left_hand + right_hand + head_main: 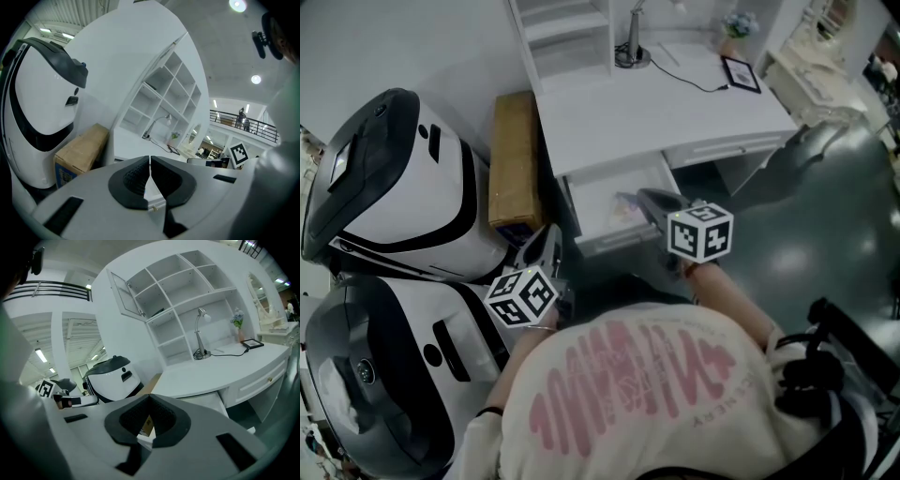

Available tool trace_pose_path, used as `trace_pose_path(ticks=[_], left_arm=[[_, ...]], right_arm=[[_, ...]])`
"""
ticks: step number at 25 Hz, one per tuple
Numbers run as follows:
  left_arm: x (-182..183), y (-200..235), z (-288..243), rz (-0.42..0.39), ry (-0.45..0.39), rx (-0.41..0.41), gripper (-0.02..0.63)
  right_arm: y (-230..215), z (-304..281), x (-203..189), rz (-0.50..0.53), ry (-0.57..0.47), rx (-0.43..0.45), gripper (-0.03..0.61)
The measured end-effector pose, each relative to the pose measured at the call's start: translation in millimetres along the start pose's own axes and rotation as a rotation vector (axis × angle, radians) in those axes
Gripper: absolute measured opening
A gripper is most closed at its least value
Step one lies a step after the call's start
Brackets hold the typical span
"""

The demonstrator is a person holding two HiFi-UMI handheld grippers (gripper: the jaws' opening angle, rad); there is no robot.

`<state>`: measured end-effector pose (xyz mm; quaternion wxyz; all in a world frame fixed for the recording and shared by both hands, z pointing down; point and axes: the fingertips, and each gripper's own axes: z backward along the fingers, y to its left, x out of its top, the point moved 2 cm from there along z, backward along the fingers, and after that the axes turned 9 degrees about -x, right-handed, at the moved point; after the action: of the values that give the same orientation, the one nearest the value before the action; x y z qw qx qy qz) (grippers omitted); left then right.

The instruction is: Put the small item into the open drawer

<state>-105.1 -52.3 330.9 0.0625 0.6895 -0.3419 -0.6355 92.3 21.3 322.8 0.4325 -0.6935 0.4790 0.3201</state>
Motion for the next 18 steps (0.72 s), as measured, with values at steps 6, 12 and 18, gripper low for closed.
trace_pose_path(ticks=[6,12,18], left_arm=[[-2.4,0.9,-2.3,-0.007,0.009,0.000,0.038],[-7.5,4.5,-2.3,0.007,0.009,0.008,0.038],[-9.6,5.0,-3.3,0.014,0.007,0.010,0.038]], right_arm=[[-3.7,-0.7,-4.2,-0.011,0.017,-0.004,0.017],[-6.2,-1.8,-10.1,-0.006,0.035,-0.004,0.017],[-9.2,1.0,-12.8,-0.001,0.044,-0.011,0.017]])
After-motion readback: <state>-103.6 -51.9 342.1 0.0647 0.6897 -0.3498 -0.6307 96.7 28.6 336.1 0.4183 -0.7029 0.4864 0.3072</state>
